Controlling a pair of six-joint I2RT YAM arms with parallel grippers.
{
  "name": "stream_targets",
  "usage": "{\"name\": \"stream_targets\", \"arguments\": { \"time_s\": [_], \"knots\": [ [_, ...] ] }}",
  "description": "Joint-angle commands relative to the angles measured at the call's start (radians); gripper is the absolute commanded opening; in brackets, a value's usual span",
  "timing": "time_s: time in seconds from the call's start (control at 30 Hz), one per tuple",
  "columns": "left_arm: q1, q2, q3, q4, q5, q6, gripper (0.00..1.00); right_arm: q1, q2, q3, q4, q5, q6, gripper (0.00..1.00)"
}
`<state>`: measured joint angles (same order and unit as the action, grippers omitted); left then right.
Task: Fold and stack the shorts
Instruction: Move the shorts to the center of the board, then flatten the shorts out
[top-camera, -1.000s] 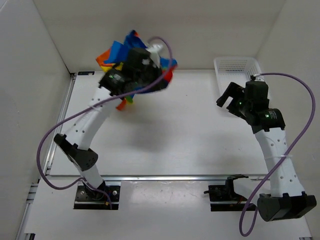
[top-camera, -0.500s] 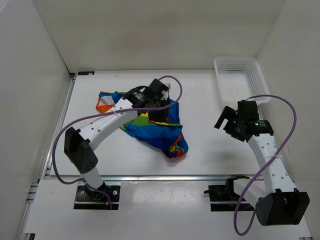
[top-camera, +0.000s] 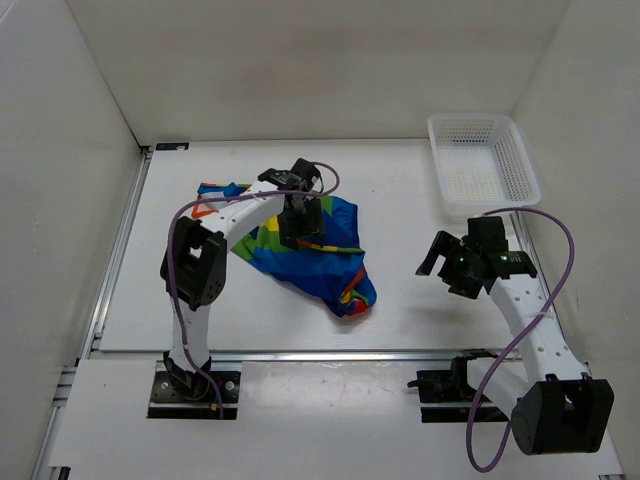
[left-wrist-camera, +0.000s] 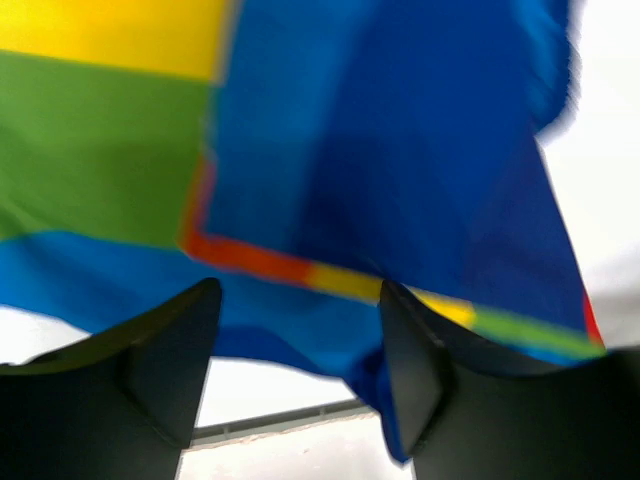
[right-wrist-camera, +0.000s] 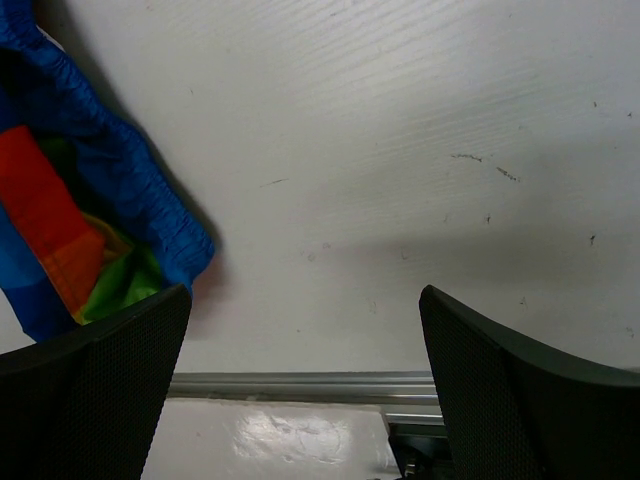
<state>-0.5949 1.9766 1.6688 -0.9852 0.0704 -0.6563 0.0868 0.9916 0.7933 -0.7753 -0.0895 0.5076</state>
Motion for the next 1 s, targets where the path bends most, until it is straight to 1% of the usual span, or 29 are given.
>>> {"name": "stream_targets", "arguments": {
  "time_s": [0.0,0.07,0.1,0.2,0.27,0.33,0.37,0.47,0.5,0.53,0.63,0.7,0.73,0.83,0.87,0.97],
  "knots": [
    [0.040,-0.015,0.029,0.049,0.039,-0.017,0.72,-0.002,-0.014,-0.002,0.028,-0.035,-0.029,1.00],
    [0.049,0.014,0.029,0.049,0.026,-0.026,0.71,-0.002,-0.014,-0.011,0.028,-0.035,-0.040,1.00],
    [0.049,0.014,0.038,0.049,0.016,-0.037,0.73,-0.002,-0.014,-0.011,0.028,-0.035,-0.040,1.00],
    [0.058,0.045,0.039,0.049,0.016,-0.060,0.73,-0.002,-0.005,-0.011,0.028,-0.035,-0.049,1.00],
    [0.058,0.059,0.048,0.059,0.006,-0.069,0.68,-0.002,-0.005,-0.011,0.028,-0.035,-0.049,1.00],
    [0.058,0.071,0.058,0.059,0.006,-0.069,0.55,-0.002,0.004,-0.011,0.028,-0.035,-0.058,1.00],
    [0.058,0.071,0.083,0.059,0.006,-0.069,0.43,-0.002,0.004,-0.011,0.028,-0.048,-0.058,1.00],
    [0.058,0.080,0.107,0.059,0.017,-0.069,0.23,-0.002,0.015,-0.020,0.038,-0.061,-0.058,1.00],
    [0.058,0.080,0.121,0.059,0.017,-0.069,0.12,-0.002,0.024,-0.031,0.048,-0.085,-0.058,1.00],
    [0.058,0.080,0.121,0.046,0.017,-0.069,0.10,-0.002,0.024,-0.031,0.048,-0.102,-0.058,1.00],
    [0.069,0.067,0.144,0.025,0.017,-0.059,0.10,0.024,0.073,-0.057,0.093,-0.163,-0.046,1.00],
    [0.069,0.030,0.154,0.016,-0.009,-0.049,0.10,0.080,0.103,-0.057,0.125,-0.203,-0.017,1.00],
    [0.069,0.018,0.154,0.000,-0.018,-0.049,0.10,0.097,0.143,-0.057,0.137,-0.235,-0.003,1.00],
    [0.069,-0.047,0.154,-0.036,-0.059,-0.040,0.10,0.166,0.211,-0.048,0.232,-0.387,0.093,1.00],
    [0.069,-0.070,0.135,-0.049,-0.070,-0.040,0.10,0.201,0.225,-0.071,0.307,-0.413,0.158,1.00],
    [0.092,-0.178,0.083,-0.059,-0.103,-0.040,0.10,0.258,0.284,-0.092,0.389,-0.423,0.245,1.00]
  ]
}}
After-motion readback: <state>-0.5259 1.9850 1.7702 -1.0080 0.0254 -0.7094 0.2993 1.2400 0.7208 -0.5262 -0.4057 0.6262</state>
